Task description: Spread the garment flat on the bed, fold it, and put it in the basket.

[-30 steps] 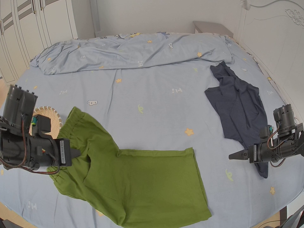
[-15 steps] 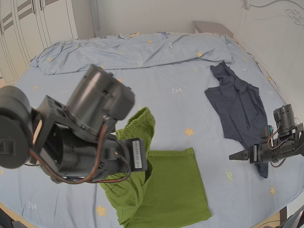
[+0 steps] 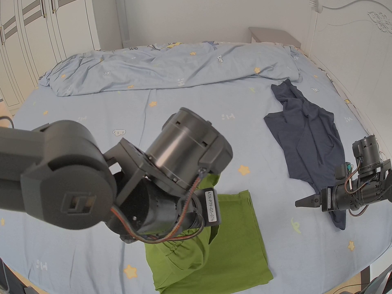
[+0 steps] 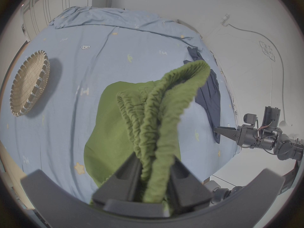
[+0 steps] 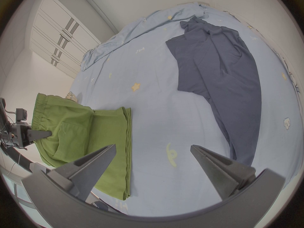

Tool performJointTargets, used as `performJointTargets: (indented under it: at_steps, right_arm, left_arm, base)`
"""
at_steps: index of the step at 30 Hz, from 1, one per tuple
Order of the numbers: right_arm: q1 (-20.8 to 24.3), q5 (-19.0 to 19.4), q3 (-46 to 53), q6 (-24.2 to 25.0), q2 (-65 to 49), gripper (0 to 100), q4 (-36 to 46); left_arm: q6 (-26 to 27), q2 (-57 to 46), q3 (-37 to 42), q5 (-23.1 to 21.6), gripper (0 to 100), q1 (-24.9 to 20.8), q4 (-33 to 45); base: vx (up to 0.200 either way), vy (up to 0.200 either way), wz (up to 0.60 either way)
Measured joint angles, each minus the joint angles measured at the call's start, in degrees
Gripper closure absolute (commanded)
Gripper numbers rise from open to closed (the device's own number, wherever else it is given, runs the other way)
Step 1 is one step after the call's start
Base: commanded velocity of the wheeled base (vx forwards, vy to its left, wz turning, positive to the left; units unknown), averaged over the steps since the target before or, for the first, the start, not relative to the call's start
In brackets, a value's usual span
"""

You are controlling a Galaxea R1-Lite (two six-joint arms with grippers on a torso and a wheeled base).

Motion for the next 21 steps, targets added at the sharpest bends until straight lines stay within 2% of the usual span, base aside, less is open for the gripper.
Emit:
performJointTargets:
  at_steps: [13, 19, 21]
  right_arm:
    - [0.0, 0.0, 0.0, 0.0, 0.0, 0, 0.0]
    - [0.0, 0.0, -0.1, 0.0, -0.1, 0, 0.0]
    - [0.0, 0.0, -0.1, 0.0, -0.2, 0, 0.0]
  left_arm:
    - [-1.6, 1.9, -0.8, -0.4, 0, -2.4, -1.1]
    - [-2.6, 0.9, -0.4, -1.2, 0, 0.1, -1.3]
    - [-2.6, 0.1, 0.0, -3.2, 0, 2.5, -1.4]
  base:
    - [0.0, 0.0, 0.0]
    - [0.0, 0.0, 0.0]
    - [0.0, 0.0, 0.0]
